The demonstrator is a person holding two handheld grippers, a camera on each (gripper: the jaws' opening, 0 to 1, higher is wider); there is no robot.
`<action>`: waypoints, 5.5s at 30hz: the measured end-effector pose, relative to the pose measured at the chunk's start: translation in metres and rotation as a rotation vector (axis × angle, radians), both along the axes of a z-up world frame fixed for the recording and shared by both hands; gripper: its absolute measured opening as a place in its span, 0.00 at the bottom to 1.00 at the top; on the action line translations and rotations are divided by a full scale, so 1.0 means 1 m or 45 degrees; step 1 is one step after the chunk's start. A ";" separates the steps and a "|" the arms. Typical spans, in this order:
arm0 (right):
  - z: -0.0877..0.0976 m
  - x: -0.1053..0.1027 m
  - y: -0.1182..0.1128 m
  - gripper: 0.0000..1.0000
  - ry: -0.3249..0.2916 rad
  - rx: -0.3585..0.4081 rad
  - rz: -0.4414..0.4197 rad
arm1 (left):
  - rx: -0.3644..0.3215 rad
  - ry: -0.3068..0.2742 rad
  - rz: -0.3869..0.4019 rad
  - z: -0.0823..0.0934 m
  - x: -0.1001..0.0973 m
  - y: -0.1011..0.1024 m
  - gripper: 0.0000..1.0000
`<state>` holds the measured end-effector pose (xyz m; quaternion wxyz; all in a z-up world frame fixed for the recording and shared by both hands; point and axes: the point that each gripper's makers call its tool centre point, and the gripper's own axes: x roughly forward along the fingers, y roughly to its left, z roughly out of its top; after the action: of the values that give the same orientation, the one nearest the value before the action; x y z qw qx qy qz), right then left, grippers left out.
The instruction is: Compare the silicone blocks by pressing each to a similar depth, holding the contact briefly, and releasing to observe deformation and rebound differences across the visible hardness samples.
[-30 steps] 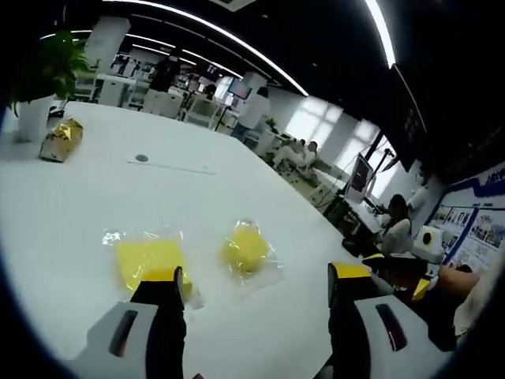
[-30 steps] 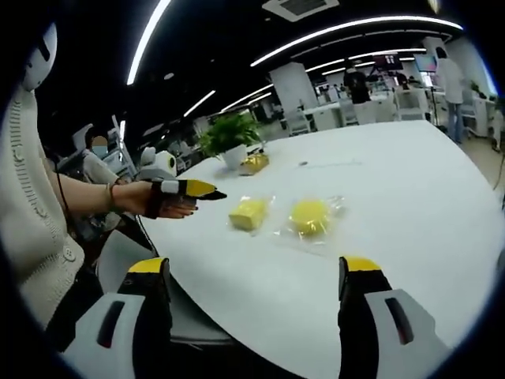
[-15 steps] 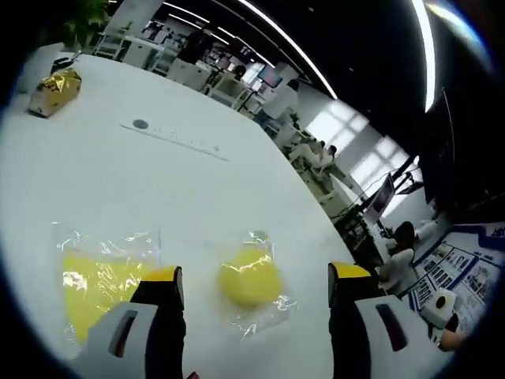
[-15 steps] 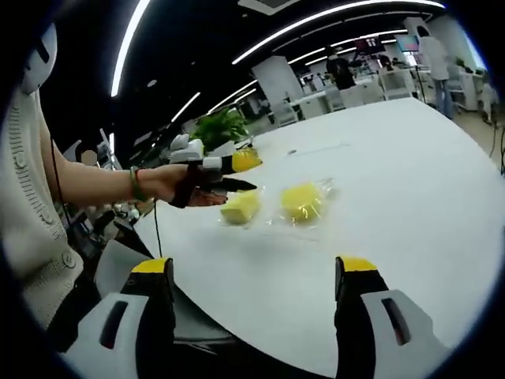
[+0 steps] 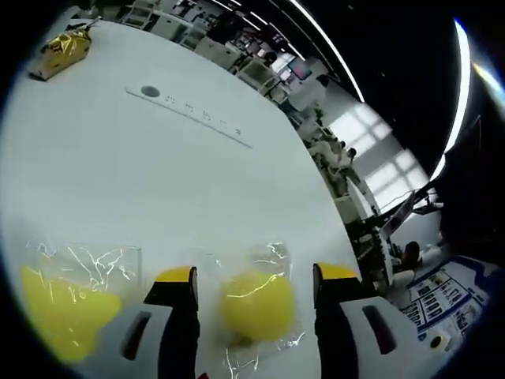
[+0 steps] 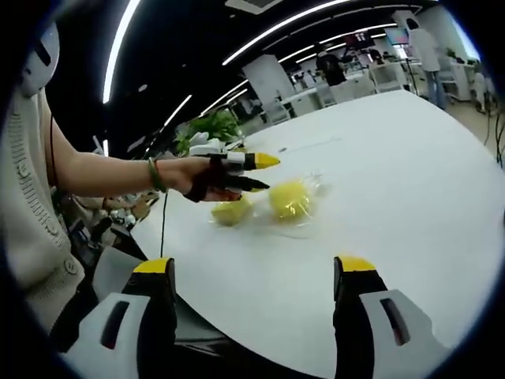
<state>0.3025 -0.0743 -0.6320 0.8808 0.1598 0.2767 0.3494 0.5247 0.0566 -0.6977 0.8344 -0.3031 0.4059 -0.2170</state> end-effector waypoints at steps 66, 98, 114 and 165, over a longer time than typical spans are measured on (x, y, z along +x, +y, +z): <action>0.022 -0.004 0.006 0.69 -0.114 -0.091 0.049 | 0.127 -0.298 -0.440 0.080 -0.050 -0.036 0.00; 0.081 0.021 0.060 0.73 -0.344 -0.220 0.332 | 0.224 -0.484 -0.432 0.152 -0.117 0.045 0.00; 0.086 0.042 0.101 0.77 -0.346 -0.314 0.573 | 0.228 -0.527 -0.456 0.169 -0.134 0.048 0.00; 0.052 0.055 0.190 0.37 -0.298 -0.394 0.938 | 0.251 -0.570 -0.732 0.178 -0.156 0.017 0.00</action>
<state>0.3571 0.1159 -0.5802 0.7361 -0.1248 0.2625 0.6113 0.3682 0.0734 -0.5199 0.8327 -0.0400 0.3007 -0.4632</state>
